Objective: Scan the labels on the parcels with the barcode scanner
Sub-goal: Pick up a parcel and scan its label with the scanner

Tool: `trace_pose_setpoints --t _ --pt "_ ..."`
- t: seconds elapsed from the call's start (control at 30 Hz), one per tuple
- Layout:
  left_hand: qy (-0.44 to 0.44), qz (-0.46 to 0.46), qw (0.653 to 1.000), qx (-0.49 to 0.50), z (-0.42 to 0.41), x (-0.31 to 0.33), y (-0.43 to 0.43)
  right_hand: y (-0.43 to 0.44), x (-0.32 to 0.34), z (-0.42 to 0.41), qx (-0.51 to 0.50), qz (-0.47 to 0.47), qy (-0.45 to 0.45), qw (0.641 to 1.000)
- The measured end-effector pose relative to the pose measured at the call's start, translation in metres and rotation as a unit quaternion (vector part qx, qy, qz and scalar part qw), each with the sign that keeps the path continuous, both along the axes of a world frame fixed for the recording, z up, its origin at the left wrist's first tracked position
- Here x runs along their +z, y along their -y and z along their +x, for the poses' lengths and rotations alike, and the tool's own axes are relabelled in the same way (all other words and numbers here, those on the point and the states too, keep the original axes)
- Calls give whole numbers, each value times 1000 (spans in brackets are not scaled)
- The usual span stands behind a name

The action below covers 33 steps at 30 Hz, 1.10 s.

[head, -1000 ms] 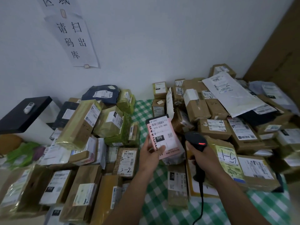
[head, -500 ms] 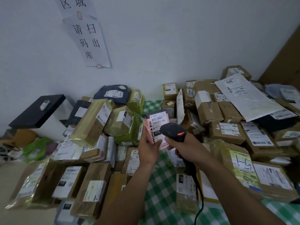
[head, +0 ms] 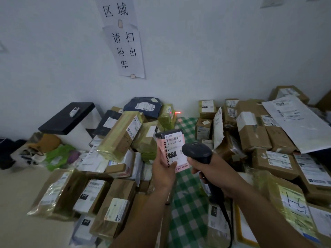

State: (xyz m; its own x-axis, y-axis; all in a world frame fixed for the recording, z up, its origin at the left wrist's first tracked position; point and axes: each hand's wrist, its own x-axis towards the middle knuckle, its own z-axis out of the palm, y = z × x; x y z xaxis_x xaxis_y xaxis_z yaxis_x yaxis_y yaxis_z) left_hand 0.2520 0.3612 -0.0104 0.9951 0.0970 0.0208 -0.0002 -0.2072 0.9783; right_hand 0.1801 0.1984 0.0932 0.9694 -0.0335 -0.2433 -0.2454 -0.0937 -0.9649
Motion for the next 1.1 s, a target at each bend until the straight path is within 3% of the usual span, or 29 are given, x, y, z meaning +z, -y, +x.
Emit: trace_pose_setpoints --t 0.1,0.27,0.5,0.7,0.83,1.1 --pt "-13 -2 1000 -9 2 2 -16 -3 -2 2 13 2 0 1000" --pt "-88 149 985 -28 9 21 -66 -8 -16 7 -12 0 -12 1000" --pt "-212 235 942 -113 16 3 -90 -19 -36 16 13 -9 -49 999" --pt "-163 311 936 -19 20 -19 -74 -22 -49 26 6 -1 -76 997" --pt "-179 420 887 -68 15 -30 -55 -21 -54 27 3 -2 -80 997" --pt "-118 403 907 29 2 -28 -59 -13 -57 23 -2 27 -71 997"
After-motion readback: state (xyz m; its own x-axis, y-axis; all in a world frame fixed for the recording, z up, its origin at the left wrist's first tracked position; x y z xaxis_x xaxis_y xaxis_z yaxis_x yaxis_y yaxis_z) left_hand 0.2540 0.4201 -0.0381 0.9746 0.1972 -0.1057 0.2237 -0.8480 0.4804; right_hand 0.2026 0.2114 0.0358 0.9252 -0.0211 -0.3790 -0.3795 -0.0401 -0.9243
